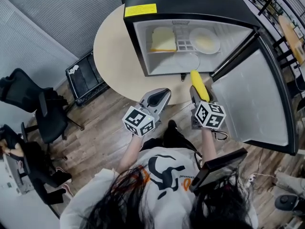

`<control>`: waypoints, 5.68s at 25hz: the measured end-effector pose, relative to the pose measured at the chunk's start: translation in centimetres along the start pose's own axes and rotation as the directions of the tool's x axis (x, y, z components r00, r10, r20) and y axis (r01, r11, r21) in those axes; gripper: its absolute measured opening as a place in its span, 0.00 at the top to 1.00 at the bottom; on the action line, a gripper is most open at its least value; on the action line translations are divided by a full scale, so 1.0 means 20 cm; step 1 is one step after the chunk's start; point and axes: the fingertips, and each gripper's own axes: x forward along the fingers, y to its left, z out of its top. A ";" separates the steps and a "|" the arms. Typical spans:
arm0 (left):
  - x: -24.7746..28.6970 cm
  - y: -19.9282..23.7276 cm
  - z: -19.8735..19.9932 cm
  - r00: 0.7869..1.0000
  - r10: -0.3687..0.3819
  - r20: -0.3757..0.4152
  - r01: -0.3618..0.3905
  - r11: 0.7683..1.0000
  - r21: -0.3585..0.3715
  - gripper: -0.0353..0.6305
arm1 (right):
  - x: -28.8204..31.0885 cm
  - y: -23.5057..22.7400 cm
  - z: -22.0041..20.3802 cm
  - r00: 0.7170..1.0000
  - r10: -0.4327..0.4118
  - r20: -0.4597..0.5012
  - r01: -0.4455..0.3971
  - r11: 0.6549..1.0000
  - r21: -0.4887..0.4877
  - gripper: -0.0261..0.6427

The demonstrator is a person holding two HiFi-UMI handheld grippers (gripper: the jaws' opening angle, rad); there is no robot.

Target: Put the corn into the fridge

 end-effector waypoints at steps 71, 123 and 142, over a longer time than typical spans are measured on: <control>0.05 0.21 -0.05 0.988 0.118 -0.095 -0.113 0.992 0.059 0.93 | 0.42 0.16 0.23 0.991 0.134 -0.007 -0.134 0.982 -0.136 0.80; -0.29 -0.91 -0.27 0.991 0.121 -0.056 -0.117 0.991 0.068 0.93 | -0.98 0.19 -0.32 0.970 0.243 0.005 -0.239 0.959 -0.155 0.91; -0.50 -1.44 -0.50 0.977 0.200 -0.077 -0.195 0.978 0.068 0.93 | -1.40 0.19 -0.58 0.930 0.361 -0.061 -0.366 0.918 -0.151 0.92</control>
